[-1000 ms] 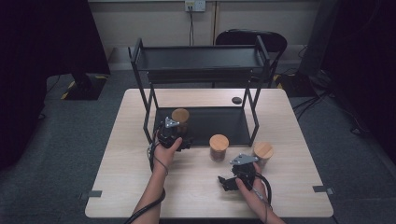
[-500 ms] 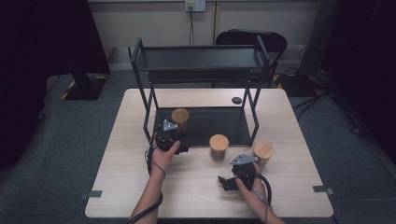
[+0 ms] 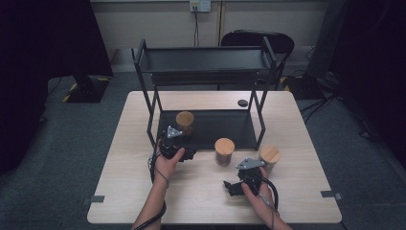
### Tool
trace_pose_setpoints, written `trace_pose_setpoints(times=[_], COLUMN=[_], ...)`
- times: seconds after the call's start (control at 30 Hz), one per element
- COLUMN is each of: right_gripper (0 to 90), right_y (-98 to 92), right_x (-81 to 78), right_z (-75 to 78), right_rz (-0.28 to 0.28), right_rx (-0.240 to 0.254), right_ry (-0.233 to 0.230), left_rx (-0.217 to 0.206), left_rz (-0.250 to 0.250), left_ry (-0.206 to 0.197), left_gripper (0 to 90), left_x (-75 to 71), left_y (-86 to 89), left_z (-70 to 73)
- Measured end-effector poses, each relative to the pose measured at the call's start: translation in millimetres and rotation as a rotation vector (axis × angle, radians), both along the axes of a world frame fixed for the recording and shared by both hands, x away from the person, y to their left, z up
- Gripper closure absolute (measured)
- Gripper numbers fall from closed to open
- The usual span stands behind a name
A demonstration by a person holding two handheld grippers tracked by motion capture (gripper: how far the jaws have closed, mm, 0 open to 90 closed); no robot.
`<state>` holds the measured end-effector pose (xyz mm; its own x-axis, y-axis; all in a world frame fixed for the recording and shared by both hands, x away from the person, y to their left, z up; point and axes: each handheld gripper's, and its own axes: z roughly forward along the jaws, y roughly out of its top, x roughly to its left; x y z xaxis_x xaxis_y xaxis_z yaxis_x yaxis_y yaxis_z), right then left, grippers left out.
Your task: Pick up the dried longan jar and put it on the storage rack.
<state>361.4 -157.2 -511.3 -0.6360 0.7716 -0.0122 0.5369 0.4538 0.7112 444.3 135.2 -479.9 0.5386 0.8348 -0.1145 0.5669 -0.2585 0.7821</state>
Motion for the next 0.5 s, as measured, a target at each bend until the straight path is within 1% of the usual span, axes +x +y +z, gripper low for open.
trace_pose_setpoints(times=[0.03,0.1,0.13,0.23,0.27,0.37,0.4,0.5], right_gripper=[0.0,0.0,0.0,0.0,0.0,0.0,0.0,0.0], right_y=[0.0,0.0,0.0,0.0,0.0,0.0,0.0,0.0], right_x=[0.0,0.0,0.0,0.0,0.0,0.0,0.0,0.0], right_z=[0.0,0.0,0.0,0.0,0.0,0.0,0.0,0.0], right_rz=[0.000,0.000,0.000,0.000,0.000,0.000,0.000,0.000], right_rx=[0.000,0.000,0.000,0.000,0.000,0.000,0.000,0.000], right_ry=[0.000,0.000,0.000,0.000,0.000,0.000,0.000,0.000], left_rx=[0.004,-0.003,0.002,0.001,0.008,0.007,0.014,0.012], left_rz=[-0.001,-0.004,-0.006,-0.006,-0.005,-0.004,-0.008,-0.010], left_ry=[0.002,0.004,0.003,0.004,0.002,0.003,0.004,0.004], left_gripper=[3.9,3.9,3.9,4.0,4.0,3.9,4.0,4.0], left_x=[-0.5,-1.9,-2.5,-3.8,-4.4,-6.1,-6.7,-8.8], left_y=[0.3,0.2,0.3,0.6,0.4,0.3,0.4,0.6], left_z=[-0.2,-1.0,-1.1,-1.4,-1.6,-2.4,-2.6,-3.9])
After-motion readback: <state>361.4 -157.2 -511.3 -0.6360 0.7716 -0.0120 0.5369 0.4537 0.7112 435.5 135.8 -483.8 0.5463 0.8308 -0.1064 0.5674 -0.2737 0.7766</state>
